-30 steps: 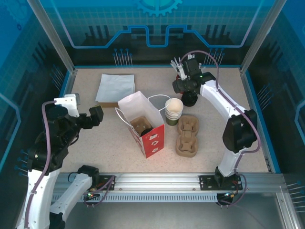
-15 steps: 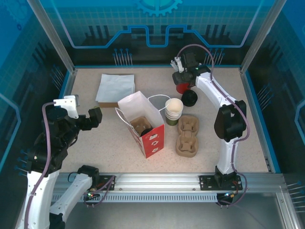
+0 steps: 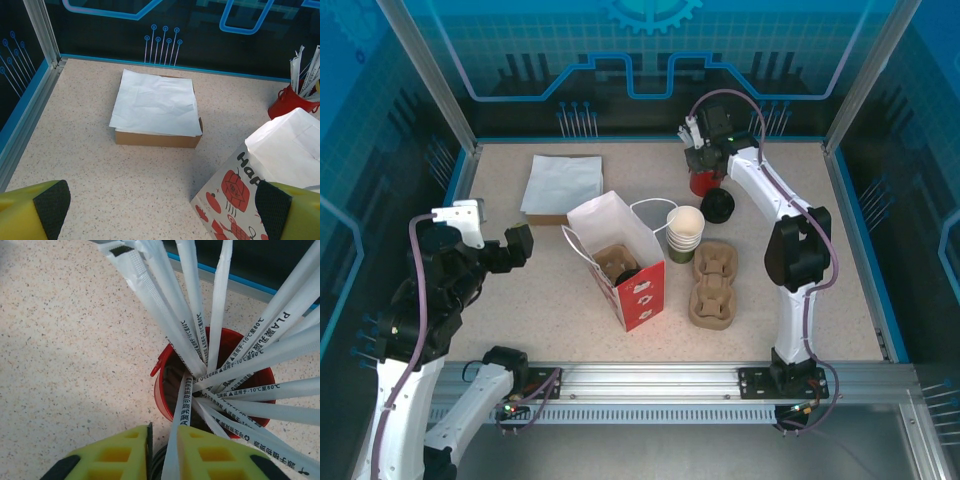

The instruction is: Pack the takeout coffee

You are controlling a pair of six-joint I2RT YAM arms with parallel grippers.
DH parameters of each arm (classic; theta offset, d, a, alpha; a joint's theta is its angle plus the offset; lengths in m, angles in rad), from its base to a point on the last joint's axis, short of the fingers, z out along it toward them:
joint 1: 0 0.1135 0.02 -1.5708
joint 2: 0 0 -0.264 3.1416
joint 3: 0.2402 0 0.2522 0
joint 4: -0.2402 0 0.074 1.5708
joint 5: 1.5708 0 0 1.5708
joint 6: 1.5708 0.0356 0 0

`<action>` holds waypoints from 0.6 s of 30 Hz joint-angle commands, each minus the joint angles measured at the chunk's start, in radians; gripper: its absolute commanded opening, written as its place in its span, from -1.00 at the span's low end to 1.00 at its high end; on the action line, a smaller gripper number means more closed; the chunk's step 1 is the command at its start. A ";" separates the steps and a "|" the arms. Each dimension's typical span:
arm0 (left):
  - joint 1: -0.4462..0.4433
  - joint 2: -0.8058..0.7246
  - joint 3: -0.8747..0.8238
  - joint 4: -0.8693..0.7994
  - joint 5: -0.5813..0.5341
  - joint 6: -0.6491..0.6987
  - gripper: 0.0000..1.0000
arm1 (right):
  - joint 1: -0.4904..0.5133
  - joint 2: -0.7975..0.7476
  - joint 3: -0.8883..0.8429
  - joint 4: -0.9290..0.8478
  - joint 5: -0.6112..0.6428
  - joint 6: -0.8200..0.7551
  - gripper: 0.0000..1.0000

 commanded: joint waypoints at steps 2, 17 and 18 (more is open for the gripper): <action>0.006 0.005 0.022 -0.002 -0.023 0.023 0.97 | -0.013 -0.040 0.004 -0.013 0.013 0.004 -0.66; 0.006 0.010 0.014 0.016 -0.012 0.017 0.98 | -0.013 -0.186 -0.003 -0.099 0.037 -0.004 -0.91; 0.007 0.010 0.013 0.016 -0.011 0.016 0.97 | -0.013 -0.200 -0.002 -0.109 0.035 -0.002 -0.92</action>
